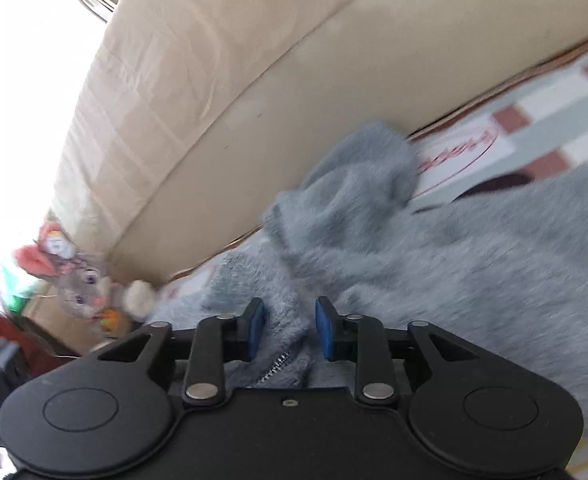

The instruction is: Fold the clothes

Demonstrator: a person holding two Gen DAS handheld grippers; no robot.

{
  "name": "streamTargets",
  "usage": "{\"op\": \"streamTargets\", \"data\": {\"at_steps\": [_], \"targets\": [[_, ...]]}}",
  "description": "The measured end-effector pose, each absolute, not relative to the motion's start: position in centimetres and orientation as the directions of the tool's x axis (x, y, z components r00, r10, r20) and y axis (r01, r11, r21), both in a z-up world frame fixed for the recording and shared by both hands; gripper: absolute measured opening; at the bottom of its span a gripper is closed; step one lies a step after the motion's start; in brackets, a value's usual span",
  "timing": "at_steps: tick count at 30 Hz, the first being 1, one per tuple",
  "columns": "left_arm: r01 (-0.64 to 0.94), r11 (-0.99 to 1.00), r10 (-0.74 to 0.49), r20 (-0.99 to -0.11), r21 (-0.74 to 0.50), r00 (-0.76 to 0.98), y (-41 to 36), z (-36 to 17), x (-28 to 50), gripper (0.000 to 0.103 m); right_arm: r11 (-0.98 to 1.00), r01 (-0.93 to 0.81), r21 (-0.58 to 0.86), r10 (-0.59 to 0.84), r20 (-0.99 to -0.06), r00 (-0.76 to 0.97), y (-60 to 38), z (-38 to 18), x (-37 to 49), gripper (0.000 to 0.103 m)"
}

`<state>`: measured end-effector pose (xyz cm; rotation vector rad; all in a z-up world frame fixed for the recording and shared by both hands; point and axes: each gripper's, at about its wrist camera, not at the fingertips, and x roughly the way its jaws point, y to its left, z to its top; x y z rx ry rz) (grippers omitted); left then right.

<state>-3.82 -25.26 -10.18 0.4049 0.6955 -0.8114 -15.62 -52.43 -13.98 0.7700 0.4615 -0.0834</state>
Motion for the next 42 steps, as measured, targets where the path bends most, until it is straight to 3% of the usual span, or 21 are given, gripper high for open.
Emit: {"op": "streamTargets", "data": {"at_steps": [3, 6, 9, 10, 11, 12, 14, 17, 18, 19, 20, 23, 25, 28, 30, 32, 38, 40, 42], "targets": [[0.753, 0.657, -0.518, -0.698, 0.046, 0.494, -25.6, -10.0, -2.9, 0.027, 0.732, 0.338, 0.592, -0.032, -0.466, 0.884, -52.3, -12.5, -17.9, 0.041], [0.727, 0.681, -0.476, -0.701, 0.088, 0.531, -26.2, -9.9, -2.6, 0.025, 0.755, 0.373, 0.539, -0.123, -0.443, 0.888, -51.4, -11.3, -21.5, 0.041], [0.718, 0.674, -0.432, -0.698, 0.172, 0.572, -27.1, -9.8, -2.8, 0.024, 0.881, 0.328, 0.341, -0.156, -0.444, 0.882, -47.0, -9.4, -22.7, 0.043], [0.712, 0.684, -0.432, -0.698, 0.159, 0.571, -27.0, -9.7, -2.5, 0.023, 0.899, 0.296, 0.323, -0.128, -0.452, 0.883, -45.8, -9.3, -22.9, 0.046], [0.705, 0.694, -0.432, -0.698, 0.147, 0.571, -27.0, -9.6, -2.3, 0.022, 0.914, 0.264, 0.309, -0.099, -0.460, 0.882, -44.7, -9.3, -23.1, 0.058], [0.698, 0.703, -0.433, -0.698, 0.134, 0.570, -27.0, -9.5, -2.0, 0.022, 0.915, 0.240, 0.325, -0.059, -0.479, 0.876, -43.9, -9.8, -23.0, 0.068], [0.681, 0.723, -0.432, -0.697, 0.111, 0.572, -26.8, -9.2, -1.5, 0.019, 0.911, 0.232, 0.342, -0.011, -0.542, 0.840, -42.8, -11.2, -22.3, 0.070], [0.636, 0.766, -0.412, -0.685, 0.098, 0.601, -26.0, -9.1, -0.3, 0.015, 0.939, 0.295, 0.175, -0.102, -0.678, 0.728, -41.3, -13.7, -20.0, 0.070], [0.614, 0.784, -0.400, -0.680, 0.094, 0.615, -25.5, -9.0, 0.0, 0.014, 0.941, 0.320, 0.111, -0.158, -0.692, 0.705, -41.2, -14.3, -19.8, 0.052], [0.595, 0.797, -0.383, -0.675, 0.103, 0.630, -25.1, -9.0, 0.3, 0.013, 0.939, 0.340, 0.049, -0.211, -0.697, 0.685, -41.2, -14.8, -19.6, 0.023], [0.578, 0.806, -0.361, -0.668, 0.128, 0.651, -24.8, -9.0, 0.5, 0.013, 0.943, 0.332, 0.007, -0.243, -0.669, 0.703, -41.3, -15.1, -20.0, 0.008], [0.522, 0.829, -0.291, -0.643, 0.200, 0.708, -23.7, -9.1, 0.9, 0.016, 0.912, 0.407, -0.044, -0.360, -0.558, 0.748, -43.0, -13.7, -21.2, 0.008], [0.528, 0.830, -0.303, -0.650, 0.179, 0.697, -22.9, -9.3, 1.1, 0.016, 0.880, 0.474, -0.035, -0.420, -0.523, 0.741, -44.9, -13.1, -21.4, 0.003], [0.563, 0.820, -0.361, -0.674, 0.099, 0.645, -21.6, -9.7, 1.2, 0.020, 0.820, 0.572, -0.010, -0.493, -0.521, 0.697, -48.2, -13.3, -21.1, 0.003], [0.596, 0.802, -0.418, -0.684, 0.031, 0.598, -20.8, -10.3, 1.2, 0.030, 0.779, 0.611, 0.143, -0.441, -0.569, 0.695, -51.2, -14.3, -21.8, 0.003], [0.609, 0.793, -0.453, -0.683, -0.016, 0.573, -20.0, -11.0, 0.7, 0.056, 0.742, 0.603, 0.294, -0.357, -0.588, 0.726, -52.9, -15.2, -22.2, 0.003], [0.629, 0.755, -0.556, -0.687, -0.183, 0.468, -17.5, -12.5, 0.2, 0.064, 0.499, 0.500, 0.708, -0.097, -0.528, 0.844, -57.6, -18.5, -23.7, 0.011], [0.627, 0.740, -0.585, -0.692, -0.243, 0.422, -17.0, -12.7, 0.2, 0.065, 0.466, 0.453, 0.760, -0.048, -0.490, 0.871, -57.6, -19.5, -23.9, 0.015], [0.635, 0.725, -0.589, -0.717, -0.266, 0.373, -17.3, -12.5, 0.1, 0.062, 0.464, 0.426, 0.776, 0.021, -0.491, 0.871, -57.3, -20.4, -23.4, 0.029]]}}
